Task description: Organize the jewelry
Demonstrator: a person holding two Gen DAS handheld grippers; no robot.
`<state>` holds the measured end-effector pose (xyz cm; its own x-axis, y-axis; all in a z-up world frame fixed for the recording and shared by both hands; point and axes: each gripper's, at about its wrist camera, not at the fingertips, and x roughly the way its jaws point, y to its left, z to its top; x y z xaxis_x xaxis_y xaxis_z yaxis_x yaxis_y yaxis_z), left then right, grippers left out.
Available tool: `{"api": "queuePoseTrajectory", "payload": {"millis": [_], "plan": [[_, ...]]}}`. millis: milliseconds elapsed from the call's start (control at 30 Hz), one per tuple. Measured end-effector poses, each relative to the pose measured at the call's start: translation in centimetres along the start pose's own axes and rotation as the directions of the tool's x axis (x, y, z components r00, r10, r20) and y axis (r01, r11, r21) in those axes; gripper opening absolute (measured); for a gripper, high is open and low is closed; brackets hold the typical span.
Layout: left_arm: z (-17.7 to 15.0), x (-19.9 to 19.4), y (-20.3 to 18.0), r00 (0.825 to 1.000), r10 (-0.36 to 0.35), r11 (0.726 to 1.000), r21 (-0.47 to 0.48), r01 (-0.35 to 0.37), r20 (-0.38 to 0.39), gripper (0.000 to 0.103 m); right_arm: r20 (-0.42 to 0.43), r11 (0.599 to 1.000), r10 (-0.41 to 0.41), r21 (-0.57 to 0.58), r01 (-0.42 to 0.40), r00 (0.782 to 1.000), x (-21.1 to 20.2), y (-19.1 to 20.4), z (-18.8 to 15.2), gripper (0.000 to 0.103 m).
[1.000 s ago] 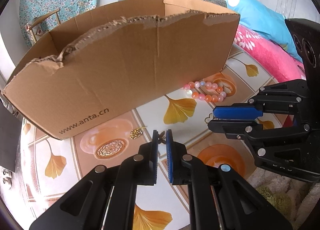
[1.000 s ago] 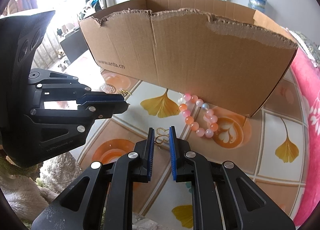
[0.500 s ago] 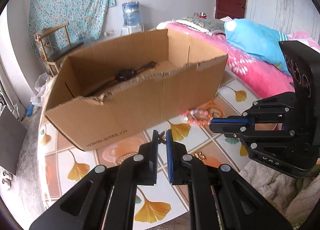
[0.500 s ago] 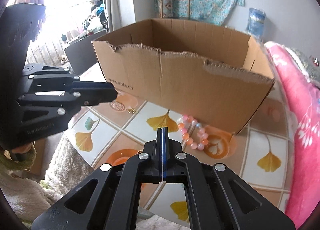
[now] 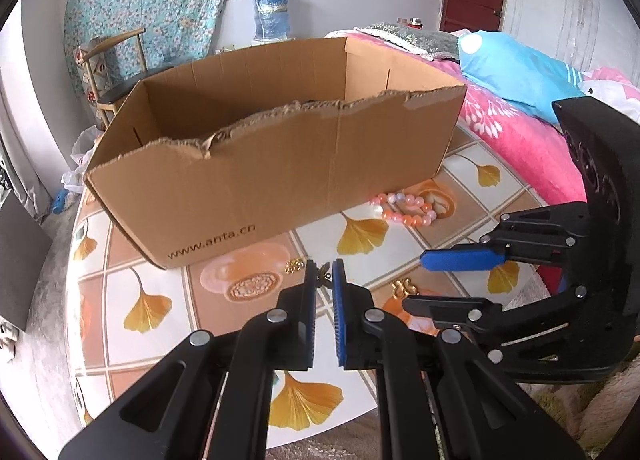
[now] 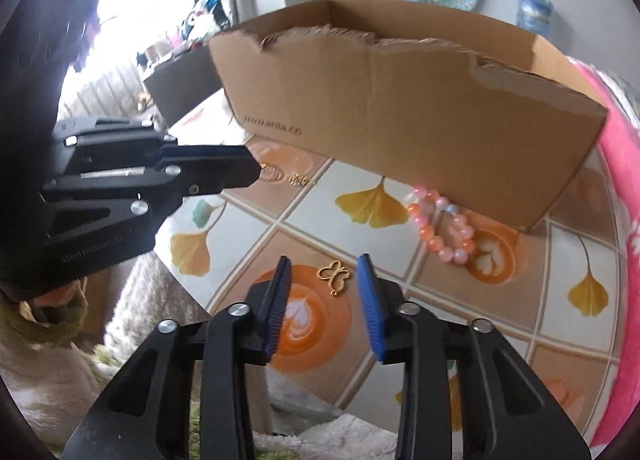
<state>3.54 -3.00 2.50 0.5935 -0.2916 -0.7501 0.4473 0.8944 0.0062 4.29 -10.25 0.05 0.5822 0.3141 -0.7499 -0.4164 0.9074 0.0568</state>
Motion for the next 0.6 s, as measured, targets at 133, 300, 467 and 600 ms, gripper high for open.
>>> {"api": "queuePoseTrajectory", "payload": {"millis": [133, 300, 467, 600], "plan": [[-0.3, 0.1, 0.5, 1.000, -0.002, 1.000, -0.012, 0.002, -0.002, 0.007, -0.013, 0.997, -0.017, -0.074, 0.016, 1.000, 0.7, 0.5, 0.2, 0.022], [-0.7, 0.2, 1.1, 1.000, -0.005, 1.000, -0.026, 0.005, 0.000, 0.007, -0.057, 0.990, 0.014, -0.140, -0.022, 0.998, 1.5, 0.5, 0.4, 0.016], [-0.9, 0.4, 1.5, 1.000, -0.008, 0.999, -0.039, 0.008, -0.003, 0.007, -0.069, 0.980, 0.018, -0.196, -0.031, 0.997, 1.6, 1.1, 0.5, 0.016], [-1.1, 0.5, 1.7, 1.000, -0.010, 0.999, -0.041, 0.010, -0.007, 0.007, -0.084, 0.973, 0.031, -0.227, -0.050, 0.996, 1.5, 1.3, 0.4, 0.017]]}}
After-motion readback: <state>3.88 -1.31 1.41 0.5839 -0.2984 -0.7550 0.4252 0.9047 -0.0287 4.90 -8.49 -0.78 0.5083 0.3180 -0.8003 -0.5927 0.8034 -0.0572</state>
